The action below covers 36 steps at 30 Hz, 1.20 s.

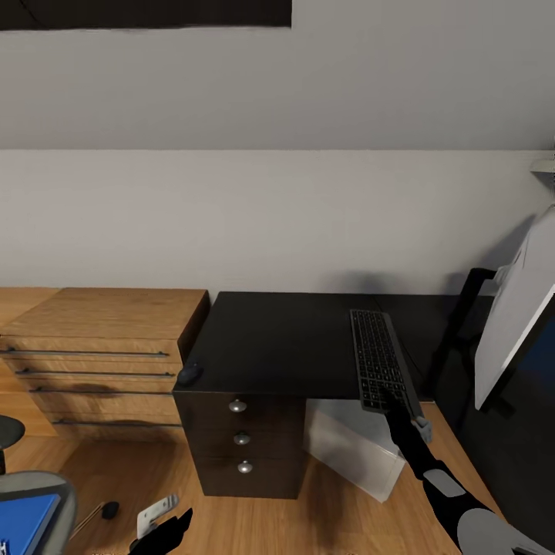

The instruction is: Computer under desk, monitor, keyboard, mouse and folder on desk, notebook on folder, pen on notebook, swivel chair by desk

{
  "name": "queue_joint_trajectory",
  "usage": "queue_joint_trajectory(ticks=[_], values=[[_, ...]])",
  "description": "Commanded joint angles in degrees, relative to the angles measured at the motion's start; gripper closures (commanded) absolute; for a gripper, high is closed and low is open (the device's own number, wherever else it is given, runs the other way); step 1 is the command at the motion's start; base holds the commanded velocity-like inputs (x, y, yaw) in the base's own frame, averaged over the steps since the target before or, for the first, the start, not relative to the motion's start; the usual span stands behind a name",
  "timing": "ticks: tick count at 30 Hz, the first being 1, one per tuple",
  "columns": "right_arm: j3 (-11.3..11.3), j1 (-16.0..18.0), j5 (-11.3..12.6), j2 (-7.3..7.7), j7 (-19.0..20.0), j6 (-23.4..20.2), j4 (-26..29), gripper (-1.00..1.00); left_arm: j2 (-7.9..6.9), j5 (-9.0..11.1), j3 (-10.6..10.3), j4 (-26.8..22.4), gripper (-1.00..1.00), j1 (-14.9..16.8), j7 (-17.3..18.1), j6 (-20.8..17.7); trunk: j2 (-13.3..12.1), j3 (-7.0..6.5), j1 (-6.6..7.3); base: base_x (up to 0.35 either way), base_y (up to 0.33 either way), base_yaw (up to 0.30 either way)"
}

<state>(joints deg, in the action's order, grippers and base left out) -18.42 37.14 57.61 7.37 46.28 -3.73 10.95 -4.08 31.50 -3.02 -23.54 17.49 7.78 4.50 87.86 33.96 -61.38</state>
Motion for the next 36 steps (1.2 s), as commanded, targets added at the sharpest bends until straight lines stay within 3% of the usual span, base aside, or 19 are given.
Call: queue_joint_trajectory(ticks=[1, 25, 28, 33, 36], values=[[0.1, 0.0, 0.6, 0.02, 0.2, -0.4, -0.1, -1.0, -0.05, 0.6, -0.3, 0.1, -1.0, 0.0, 0.1, 0.2, 0.0, 0.05, 0.02, -0.142, 0.0, 0.0], [0.5, 0.0, 0.2, -0.09, -0.1, -0.3, -0.3, -1.0, 0.01, 0.6, -0.3, 0.1, -1.0, 0.1, 0.1, 0.2, 0.0, 0.05, 0.02, -0.264, -0.001, 0.0], [0.5, 0.0, 0.2, -0.56, -2.1, 0.6, -0.3, -1.0, 0.09, 0.5, -0.4, 0.9, -1.0, 0.1, 0.1, 0.2, 0.0, 0.05, 0.02, -0.213, -0.059, 0.0], [0.9, 0.0, -0.5, -3.06, -8.7, 5.8, -0.6, -1.0, 0.26, 0.3, -0.5, 2.6, -1.0, 0.1, 0.2, 0.3, 0.0, 0.05, 0.02, -0.076, -0.025, 0.0], [1.7, 0.0, -1.7, -4.15, -10.6, 9.0, -1.3, -1.0, 0.25, 0.2, -0.5, 2.9, -1.0, 0.0, 0.2, 0.3, 0.0, 0.05, 0.02, -0.023, -0.008, 0.0]])
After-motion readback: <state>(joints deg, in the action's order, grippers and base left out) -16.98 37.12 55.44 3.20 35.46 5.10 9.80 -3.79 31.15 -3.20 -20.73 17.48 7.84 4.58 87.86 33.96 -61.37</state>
